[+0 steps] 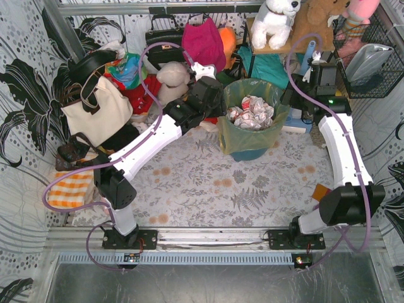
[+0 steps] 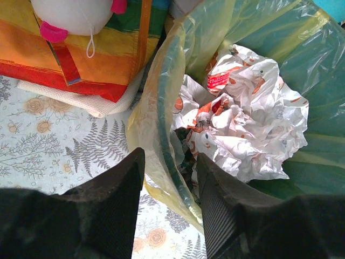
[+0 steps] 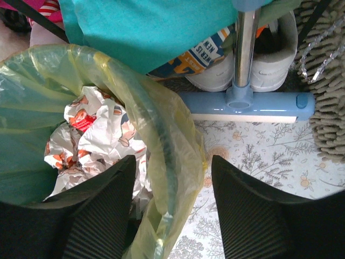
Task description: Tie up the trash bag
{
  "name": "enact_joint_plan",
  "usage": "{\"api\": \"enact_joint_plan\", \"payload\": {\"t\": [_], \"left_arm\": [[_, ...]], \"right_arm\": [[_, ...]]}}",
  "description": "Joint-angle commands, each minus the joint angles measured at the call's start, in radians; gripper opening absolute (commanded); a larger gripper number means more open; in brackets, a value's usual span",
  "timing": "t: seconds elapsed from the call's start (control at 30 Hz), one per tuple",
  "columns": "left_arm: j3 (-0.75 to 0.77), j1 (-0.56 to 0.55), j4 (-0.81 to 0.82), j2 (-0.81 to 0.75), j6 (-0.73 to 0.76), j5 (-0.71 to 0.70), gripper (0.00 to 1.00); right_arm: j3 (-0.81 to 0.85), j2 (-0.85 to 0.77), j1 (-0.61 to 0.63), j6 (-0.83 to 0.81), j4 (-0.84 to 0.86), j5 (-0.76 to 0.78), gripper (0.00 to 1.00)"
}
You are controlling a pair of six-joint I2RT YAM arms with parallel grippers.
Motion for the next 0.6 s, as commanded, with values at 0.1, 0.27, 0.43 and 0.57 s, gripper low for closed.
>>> {"api": "enact_joint_plan", "payload": {"t": [0.1, 0.27, 0.43, 0.57], "left_arm": [[0.017, -0.014, 0.004, -0.015, -0.02, -0.025, 0.46], [0.02, -0.018, -0.004, -0.008, -0.019, -0.025, 0.43], [0.007, -0.018, -0.004, -0.008, -0.019, -0.028, 0.38], [0.005, -0.018, -0.003, -0.009, -0.016, -0.021, 0.33]], "right_arm": [[0.079, 0.071, -0.003, -0.056, -0.033, -0.003, 0.53], [0.109, 0.103, -0.003, -0.066, -0.037, -0.026, 0.44], [0.109, 0.118, -0.003, -0.072, -0.041, -0.053, 0.35], [0.111, 0.122, -0.003, -0.076, -0.056, -0.058, 0.26]]}}
